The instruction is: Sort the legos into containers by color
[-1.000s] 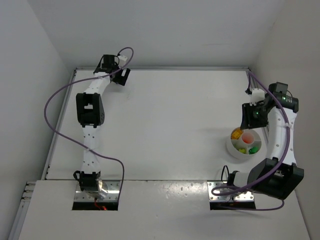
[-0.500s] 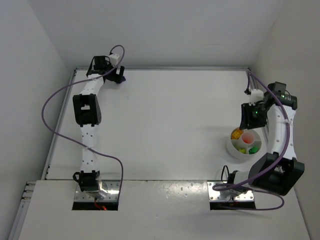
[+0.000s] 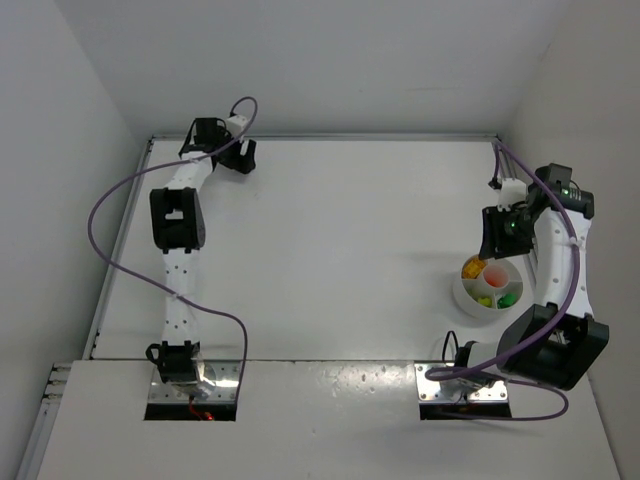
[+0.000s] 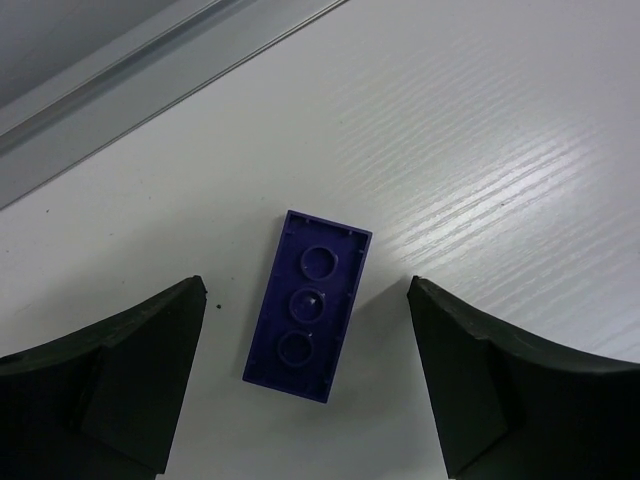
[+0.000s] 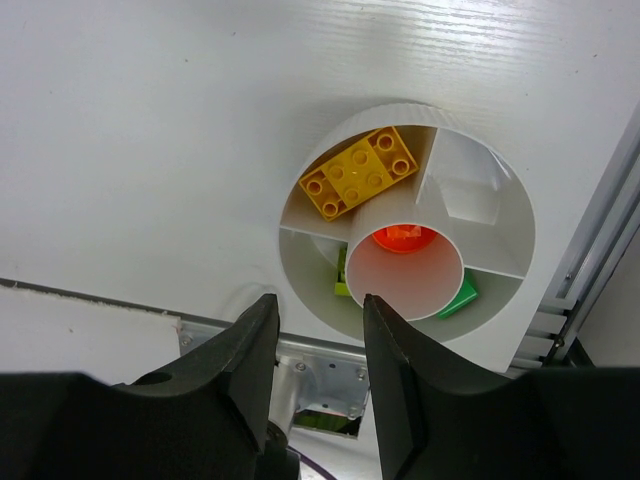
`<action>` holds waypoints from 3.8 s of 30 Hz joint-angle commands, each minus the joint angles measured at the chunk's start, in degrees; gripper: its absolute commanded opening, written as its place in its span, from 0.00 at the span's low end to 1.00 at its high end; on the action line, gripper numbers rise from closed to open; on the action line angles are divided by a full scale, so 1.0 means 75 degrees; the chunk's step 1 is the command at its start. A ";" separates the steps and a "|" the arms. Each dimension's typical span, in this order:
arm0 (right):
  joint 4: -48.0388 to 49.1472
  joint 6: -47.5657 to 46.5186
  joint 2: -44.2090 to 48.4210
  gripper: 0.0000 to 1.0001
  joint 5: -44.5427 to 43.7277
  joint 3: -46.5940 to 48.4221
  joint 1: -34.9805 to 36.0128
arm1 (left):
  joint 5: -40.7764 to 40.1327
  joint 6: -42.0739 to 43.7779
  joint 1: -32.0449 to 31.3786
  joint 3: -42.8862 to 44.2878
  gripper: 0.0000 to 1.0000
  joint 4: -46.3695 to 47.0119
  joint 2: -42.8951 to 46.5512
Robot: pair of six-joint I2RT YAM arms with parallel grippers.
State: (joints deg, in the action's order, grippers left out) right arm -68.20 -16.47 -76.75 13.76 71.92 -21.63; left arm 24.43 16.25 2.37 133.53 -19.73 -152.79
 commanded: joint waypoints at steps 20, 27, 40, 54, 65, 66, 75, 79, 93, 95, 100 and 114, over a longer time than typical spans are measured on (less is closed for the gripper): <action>-0.0526 -0.0265 -0.0559 0.41 0.3632 0.0664 0.0422 | 0.1063 0.1455 -0.0433 -0.4429 0.13 -0.1509 0.3587; -0.0446 0.0273 -0.1355 0.43 0.6004 0.0525 0.0927 | 0.1702 0.0004 -0.2142 -0.7817 0.10 0.0776 0.7113; 0.0328 0.1106 -0.3102 0.44 0.6837 0.1824 0.2578 | 0.0424 -0.2119 -0.5377 -0.6452 0.09 0.1294 0.7295; 0.2530 0.2828 -0.2868 0.48 0.5854 0.1415 0.3106 | 0.0341 -0.2261 -0.6117 -0.5805 0.07 0.0931 0.6860; 0.2696 0.3110 -0.3102 0.41 0.6204 0.1415 0.3259 | 0.0248 -0.2261 -0.6328 -0.5723 0.07 0.0861 0.6860; 0.2696 0.3110 -0.3103 0.35 0.6332 0.1415 0.3340 | 0.0247 -0.2191 -0.6328 -0.5723 0.07 0.0861 0.6860; 0.1595 0.2150 -0.3173 0.02 0.6276 0.1707 0.3341 | -0.0210 -0.2120 -0.6328 -0.5792 0.17 0.0861 0.6931; 0.1090 0.1821 -0.3092 0.00 0.5307 0.2069 0.3107 | -0.0304 -0.2120 -0.6130 -0.5875 0.54 0.0709 0.7001; -0.0080 0.0100 -0.2142 0.00 -0.0271 0.3278 0.2147 | -0.0199 -0.2261 -0.4572 -0.6706 0.93 0.0123 0.8511; -0.0291 -0.0205 -0.2049 0.00 -0.0928 0.3278 0.1738 | -0.0093 -0.2261 -0.4267 -0.6917 0.93 0.0122 0.8653; -0.0387 -0.0965 -0.1452 0.00 -0.2125 0.3278 0.0881 | -0.0011 -0.2261 -0.3844 -0.6918 1.00 -0.0159 0.8899; 0.0562 -0.3006 -0.1087 0.00 -0.1706 0.1675 -0.1076 | 0.0587 -0.2272 -0.3539 -0.6438 1.00 -0.0943 0.8420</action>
State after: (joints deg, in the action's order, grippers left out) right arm -65.93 -34.81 -84.84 -2.63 86.94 -28.45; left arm 26.68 -0.67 -24.64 82.15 -25.06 -88.44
